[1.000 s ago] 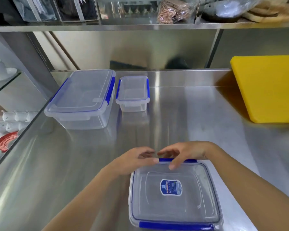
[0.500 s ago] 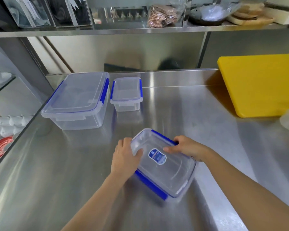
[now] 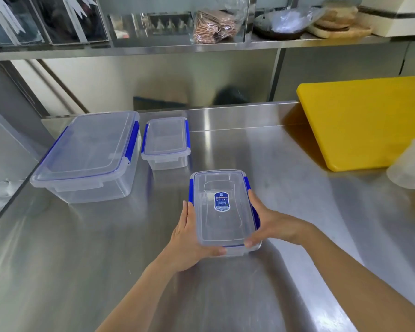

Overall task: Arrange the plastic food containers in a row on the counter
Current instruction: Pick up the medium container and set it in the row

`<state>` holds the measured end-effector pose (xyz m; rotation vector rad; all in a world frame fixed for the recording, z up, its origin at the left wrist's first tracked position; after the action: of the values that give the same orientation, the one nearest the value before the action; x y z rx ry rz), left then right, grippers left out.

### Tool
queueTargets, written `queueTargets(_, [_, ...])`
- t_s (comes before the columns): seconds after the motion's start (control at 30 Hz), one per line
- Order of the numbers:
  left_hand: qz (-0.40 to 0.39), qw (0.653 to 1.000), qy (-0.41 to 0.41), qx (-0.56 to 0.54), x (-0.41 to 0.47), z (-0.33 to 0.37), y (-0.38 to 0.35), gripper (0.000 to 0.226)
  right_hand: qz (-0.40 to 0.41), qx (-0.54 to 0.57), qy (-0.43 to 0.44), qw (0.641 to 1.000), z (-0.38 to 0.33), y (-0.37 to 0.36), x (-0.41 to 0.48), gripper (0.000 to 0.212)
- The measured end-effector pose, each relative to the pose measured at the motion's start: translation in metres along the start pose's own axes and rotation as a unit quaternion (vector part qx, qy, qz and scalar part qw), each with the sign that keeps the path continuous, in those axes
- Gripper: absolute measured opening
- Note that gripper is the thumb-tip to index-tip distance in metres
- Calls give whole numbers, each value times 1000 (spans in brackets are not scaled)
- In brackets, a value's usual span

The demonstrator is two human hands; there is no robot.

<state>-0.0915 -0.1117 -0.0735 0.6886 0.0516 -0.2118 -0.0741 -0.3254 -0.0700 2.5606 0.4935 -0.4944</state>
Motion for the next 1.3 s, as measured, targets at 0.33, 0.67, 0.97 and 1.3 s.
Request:
queueTargets(0.33, [186,978,-17,94,79,22,5,73,159,-28,47,986,-23,48,46,87])
queueTargets(0.67, [200,910,-124,342,186,41,7,61,293,-94,55,950,-38,90,142,51])
queueTargets(0.97, [138,990,25,2,214,30,8,84,256,137,54,956,-46,114,177,32])
queueTargets(1.3, [234,960,129,-85,230,57,11,44,355,244,-32,902,-39,122,195,37])
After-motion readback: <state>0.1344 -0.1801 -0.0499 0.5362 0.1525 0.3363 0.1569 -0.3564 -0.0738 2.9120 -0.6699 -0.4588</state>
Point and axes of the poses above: each hand's wrist, its own x-axis towards the middle knuckle, its own y-axis out of the back of the hand, z = x × y, the point moved 3 cm from there along x, towards the middle knuckle, and after that the axes turned 10 degrees about z, right-handed, at the moved point
